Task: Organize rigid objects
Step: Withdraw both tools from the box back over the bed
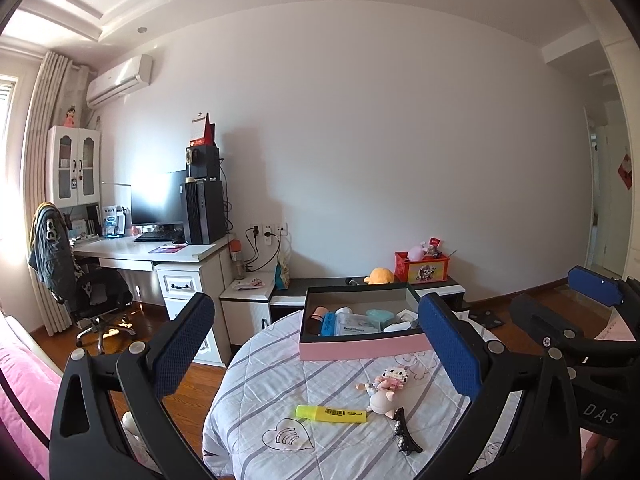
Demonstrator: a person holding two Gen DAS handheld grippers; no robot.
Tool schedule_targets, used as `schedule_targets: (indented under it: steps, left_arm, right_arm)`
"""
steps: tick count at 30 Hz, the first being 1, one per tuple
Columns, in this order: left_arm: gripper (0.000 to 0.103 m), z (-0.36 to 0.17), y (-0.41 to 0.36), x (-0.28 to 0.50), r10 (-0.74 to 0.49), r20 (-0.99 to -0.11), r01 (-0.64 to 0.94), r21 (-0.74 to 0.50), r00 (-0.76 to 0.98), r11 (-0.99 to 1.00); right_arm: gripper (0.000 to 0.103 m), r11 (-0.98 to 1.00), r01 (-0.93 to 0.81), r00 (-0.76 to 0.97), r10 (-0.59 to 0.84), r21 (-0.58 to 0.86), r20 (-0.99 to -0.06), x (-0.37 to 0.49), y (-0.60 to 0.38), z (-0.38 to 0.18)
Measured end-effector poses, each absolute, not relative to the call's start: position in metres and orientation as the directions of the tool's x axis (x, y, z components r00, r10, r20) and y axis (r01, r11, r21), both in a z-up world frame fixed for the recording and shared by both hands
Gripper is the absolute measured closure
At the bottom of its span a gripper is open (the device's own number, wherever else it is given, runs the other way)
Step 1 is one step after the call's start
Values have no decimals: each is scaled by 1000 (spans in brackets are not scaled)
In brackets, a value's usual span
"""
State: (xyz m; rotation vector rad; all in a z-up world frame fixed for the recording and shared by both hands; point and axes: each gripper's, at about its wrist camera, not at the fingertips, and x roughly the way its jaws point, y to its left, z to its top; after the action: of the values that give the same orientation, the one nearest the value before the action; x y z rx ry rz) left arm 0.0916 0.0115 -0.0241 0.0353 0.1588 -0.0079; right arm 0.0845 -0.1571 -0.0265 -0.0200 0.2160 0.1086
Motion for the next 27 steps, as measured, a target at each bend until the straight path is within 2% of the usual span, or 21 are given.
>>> schedule_targets:
  steps: [19, 27]
  left_arm:
    - [0, -27, 8, 89, -15, -169, 20, 32, 986, 999]
    - [0, -37, 14, 101, -29, -204, 34, 23, 978, 999]
  right_arm:
    - [16, 996, -88, 972, 82, -18, -222, 80, -155, -27]
    - [16, 995, -96, 967, 89, -18, -239, 85, -153, -32]
